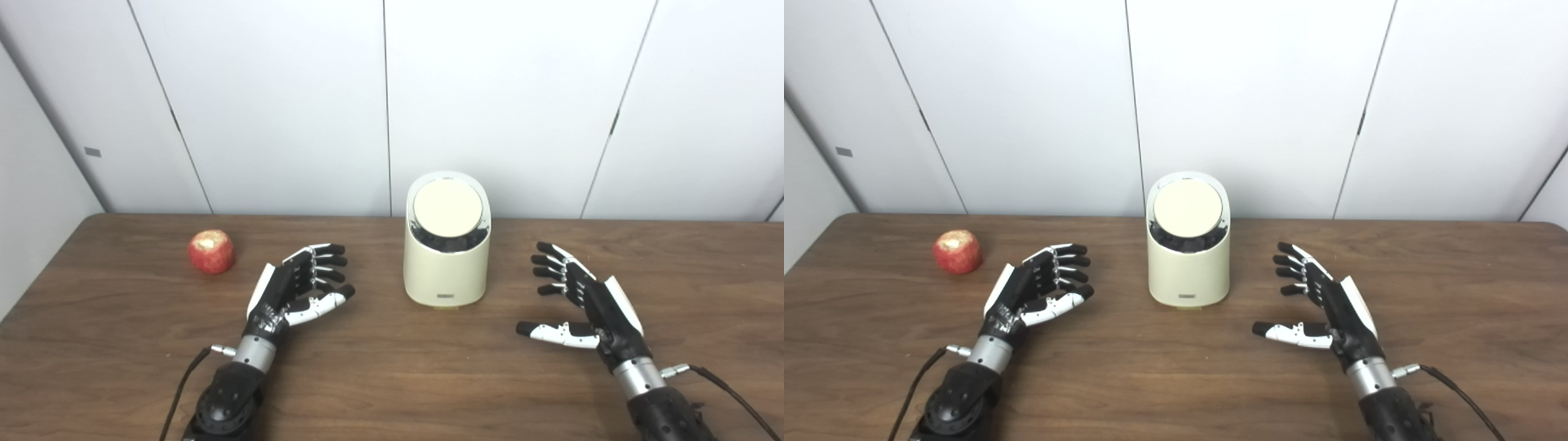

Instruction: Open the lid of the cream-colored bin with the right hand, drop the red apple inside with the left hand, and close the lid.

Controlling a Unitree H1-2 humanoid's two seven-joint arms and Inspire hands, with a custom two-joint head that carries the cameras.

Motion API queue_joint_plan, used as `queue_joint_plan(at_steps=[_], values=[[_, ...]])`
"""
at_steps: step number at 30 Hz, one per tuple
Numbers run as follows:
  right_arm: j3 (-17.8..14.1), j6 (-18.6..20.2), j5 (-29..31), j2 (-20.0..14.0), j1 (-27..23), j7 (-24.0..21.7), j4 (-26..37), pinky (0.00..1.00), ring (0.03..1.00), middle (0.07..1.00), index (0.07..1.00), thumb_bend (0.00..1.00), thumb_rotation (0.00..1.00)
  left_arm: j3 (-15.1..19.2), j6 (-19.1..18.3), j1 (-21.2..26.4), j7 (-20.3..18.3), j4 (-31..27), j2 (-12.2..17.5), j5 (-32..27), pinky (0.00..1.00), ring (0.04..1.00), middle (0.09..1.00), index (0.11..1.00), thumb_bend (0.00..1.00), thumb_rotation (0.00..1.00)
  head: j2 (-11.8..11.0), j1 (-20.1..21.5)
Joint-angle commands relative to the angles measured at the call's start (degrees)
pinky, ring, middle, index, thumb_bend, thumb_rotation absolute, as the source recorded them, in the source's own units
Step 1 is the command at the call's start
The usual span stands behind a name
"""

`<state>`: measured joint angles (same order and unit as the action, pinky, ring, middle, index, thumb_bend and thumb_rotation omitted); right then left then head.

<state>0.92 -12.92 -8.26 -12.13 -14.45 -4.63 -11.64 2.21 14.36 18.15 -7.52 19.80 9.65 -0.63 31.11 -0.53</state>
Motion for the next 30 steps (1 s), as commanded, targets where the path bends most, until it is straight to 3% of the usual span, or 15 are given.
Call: queue_joint_plan(at_steps=[1, 9, 13, 17, 21, 24, 28, 30], values=[[-0.6, -2.5, 0.7, -0.7, -2.0, 0.5, 1.0, 0.67, 0.798, 0.831, 0.880, 0.68, 0.18, -0.1, 2.9, 1.3, 0.4, 0.7, -0.2, -0.1, 0.50, 0.602, 0.685, 0.734, 0.64, 0.11, 0.0, 0.1], [-0.4, -3.3, 0.7, -0.5, -1.8, 0.6, 0.7, 0.69, 0.806, 0.831, 0.880, 0.67, 0.18, -0.1, 3.6, 1.2, 0.4, 1.3, -0.2, -0.3, 0.50, 0.597, 0.681, 0.732, 0.64, 0.09, -0.9, 0.4], [-0.3, -3.4, 0.2, -0.4, -1.6, 0.8, 0.8, 0.67, 0.799, 0.834, 0.880, 0.66, 0.15, -0.1, 4.6, 1.3, 0.1, 1.9, -0.1, -0.6, 0.49, 0.599, 0.682, 0.735, 0.66, 0.13, -0.8, 0.5], [-0.5, -3.1, 1.0, -0.2, -1.7, 0.5, 1.5, 0.66, 0.788, 0.829, 0.880, 0.68, 0.24, 0.0, 4.3, 1.3, -0.6, 1.9, 0.1, -1.4, 0.50, 0.597, 0.689, 0.732, 0.64, 0.10, -0.5, 0.5], [-0.4, -0.4, 0.7, 0.3, -2.7, 0.6, 4.8, 0.72, 0.805, 0.828, 0.887, 0.71, 0.32, -0.1, 4.0, 1.3, -0.7, 2.0, 0.1, -1.6, 0.50, 0.599, 0.685, 0.730, 0.65, 0.09, -0.5, 0.7], [0.3, 4.1, -2.3, 0.3, -3.9, 0.7, 8.9, 0.72, 0.816, 0.852, 0.899, 0.72, 0.35, -0.3, 4.3, 1.4, -0.7, 2.2, 0.2, -1.5, 0.50, 0.603, 0.683, 0.734, 0.66, 0.11, -0.5, 0.7], [2.0, 7.1, -7.1, -1.0, -6.7, -0.2, 11.8, 0.70, 0.845, 0.896, 0.924, 0.74, 0.45, -0.4, 4.6, 1.4, -0.3, 2.2, 0.1, -0.9, 0.50, 0.599, 0.684, 0.732, 0.66, 0.11, -0.5, 0.7], [2.6, 9.5, -8.1, -1.4, -8.2, -1.0, 12.9, 0.74, 0.869, 0.918, 0.927, 0.77, 0.48, -0.4, 4.4, 1.4, -0.2, 2.1, 0.2, -0.7, 0.50, 0.600, 0.688, 0.734, 0.65, 0.11, -0.6, 0.7]])
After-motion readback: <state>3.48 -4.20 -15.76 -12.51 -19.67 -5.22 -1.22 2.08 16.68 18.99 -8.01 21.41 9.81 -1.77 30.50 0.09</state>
